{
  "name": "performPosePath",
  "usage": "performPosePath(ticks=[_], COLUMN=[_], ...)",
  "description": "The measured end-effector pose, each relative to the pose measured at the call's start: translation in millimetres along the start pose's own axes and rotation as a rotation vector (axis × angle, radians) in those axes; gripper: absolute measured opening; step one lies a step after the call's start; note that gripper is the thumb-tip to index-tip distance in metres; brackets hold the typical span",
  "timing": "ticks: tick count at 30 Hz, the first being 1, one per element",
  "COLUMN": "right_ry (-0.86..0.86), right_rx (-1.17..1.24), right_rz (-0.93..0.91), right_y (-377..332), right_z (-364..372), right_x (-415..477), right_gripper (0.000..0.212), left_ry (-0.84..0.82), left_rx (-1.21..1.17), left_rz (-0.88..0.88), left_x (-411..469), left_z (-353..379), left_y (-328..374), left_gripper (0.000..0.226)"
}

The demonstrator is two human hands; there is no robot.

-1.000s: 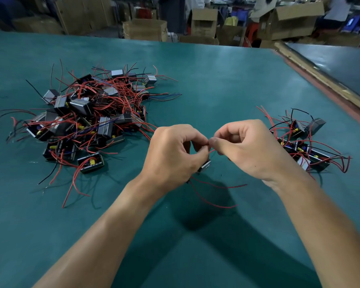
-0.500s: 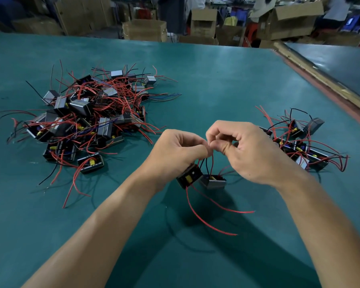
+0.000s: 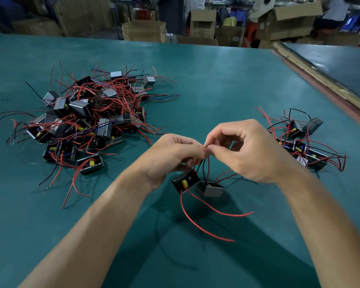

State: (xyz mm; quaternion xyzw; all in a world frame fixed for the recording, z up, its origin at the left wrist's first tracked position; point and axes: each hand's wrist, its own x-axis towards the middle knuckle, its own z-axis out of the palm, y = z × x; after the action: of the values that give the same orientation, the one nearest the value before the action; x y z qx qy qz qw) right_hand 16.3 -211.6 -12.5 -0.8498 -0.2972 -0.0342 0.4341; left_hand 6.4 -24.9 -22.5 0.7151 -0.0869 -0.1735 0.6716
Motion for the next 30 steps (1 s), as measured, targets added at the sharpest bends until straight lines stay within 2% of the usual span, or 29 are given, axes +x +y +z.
performPosePath(ticks=[3, 7, 11, 13, 18, 25, 27, 30], right_ry=[-0.023, -0.070, -0.095, -0.055, 0.022, 0.138, 0.125, 0.062], right_rx=[0.007, 0.020, 0.011, 0.010, -0.008, -0.034, -0.062, -0.111], right_rz=[0.002, 0.010, -0.005, -0.010, -0.018, 0.055, 0.094, 0.157], right_y=[-1.8, -3.6, -3.0, -1.3, 1.5, 4.4, 5.2, 6.8], right_z=[-1.2, -3.1, -1.7, -0.6, 0.6, -0.1, 0.5, 2.0], right_x=[-1.3, -1.7, -1.6, -1.0, 0.8, 2.6, 2.7, 2.9], right_gripper=[0.017, 0.013, 0.014, 0.012, 0.006, 0.014, 0.016, 0.016], left_ry=[-0.038, -0.094, -0.162, -0.170, -0.050, -0.005, 0.025, 0.069], left_rx=[-0.054, -0.143, -0.180, -0.189, -0.125, -0.027, -0.016, -0.014], left_rz=[-0.051, -0.072, -0.100, -0.083, -0.028, 0.004, 0.024, 0.061], left_x=[0.8, 0.5, 0.4, 0.6, 3.5, 3.1, 4.1, 5.9], left_z=[-2.2, -3.2, -2.7, -2.9, -3.5, -5.3, -5.7, -6.2], left_y=[-0.7, -0.5, -1.1, -0.6, -3.4, -5.7, -7.2, -9.4], left_gripper=[0.021, 0.009, 0.022, 0.019, 0.008, 0.020, 0.011, 0.009])
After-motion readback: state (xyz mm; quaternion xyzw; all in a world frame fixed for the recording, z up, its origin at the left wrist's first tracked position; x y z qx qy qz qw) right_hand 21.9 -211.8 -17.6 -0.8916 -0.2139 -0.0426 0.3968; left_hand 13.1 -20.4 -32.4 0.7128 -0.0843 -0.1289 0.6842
